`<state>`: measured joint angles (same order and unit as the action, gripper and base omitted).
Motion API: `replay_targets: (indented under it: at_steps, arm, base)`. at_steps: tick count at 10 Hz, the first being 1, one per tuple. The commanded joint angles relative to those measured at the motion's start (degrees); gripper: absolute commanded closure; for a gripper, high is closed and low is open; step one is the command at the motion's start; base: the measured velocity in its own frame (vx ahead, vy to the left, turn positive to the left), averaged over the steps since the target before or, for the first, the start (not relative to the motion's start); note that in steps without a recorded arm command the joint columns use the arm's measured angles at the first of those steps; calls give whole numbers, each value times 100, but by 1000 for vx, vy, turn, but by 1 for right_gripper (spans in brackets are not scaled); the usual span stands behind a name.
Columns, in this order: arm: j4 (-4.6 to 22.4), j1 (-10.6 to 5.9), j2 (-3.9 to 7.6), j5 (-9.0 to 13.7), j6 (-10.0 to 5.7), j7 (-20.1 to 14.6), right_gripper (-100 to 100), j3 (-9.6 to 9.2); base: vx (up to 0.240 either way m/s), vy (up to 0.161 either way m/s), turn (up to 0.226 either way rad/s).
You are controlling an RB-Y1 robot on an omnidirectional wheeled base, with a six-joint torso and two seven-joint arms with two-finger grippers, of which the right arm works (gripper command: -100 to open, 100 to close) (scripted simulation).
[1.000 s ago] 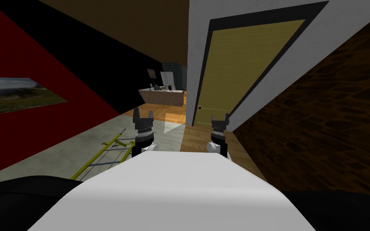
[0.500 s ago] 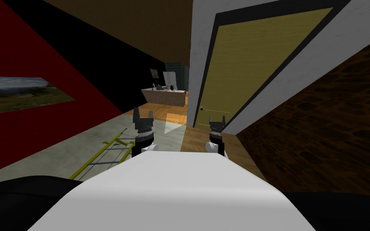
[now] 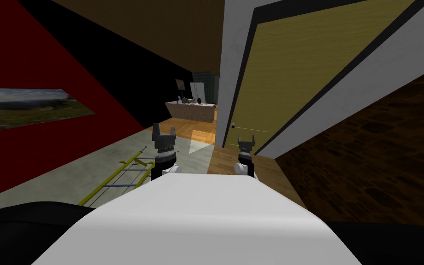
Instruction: Pull the door open
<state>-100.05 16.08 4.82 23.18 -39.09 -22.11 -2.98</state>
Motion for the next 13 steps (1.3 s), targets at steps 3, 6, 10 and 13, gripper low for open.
replay_targets:
  at_steps: [3, 6, 10, 13]
  arm:
    - [602, -200, 81, 331, -131, -451, -100, -52]
    - [1106, -362, 144, 608, -245, -823, -100, -99]
    - [1610, -523, 202, 885, -359, -1196, -100, -146]
    - [2111, -683, 257, 1161, -472, -1566, -100, -192]
  base:
    - [93, -39, 88]
    - [98, -49, 97]
    - [70, -42, 65]
    - [78, -41, 95]
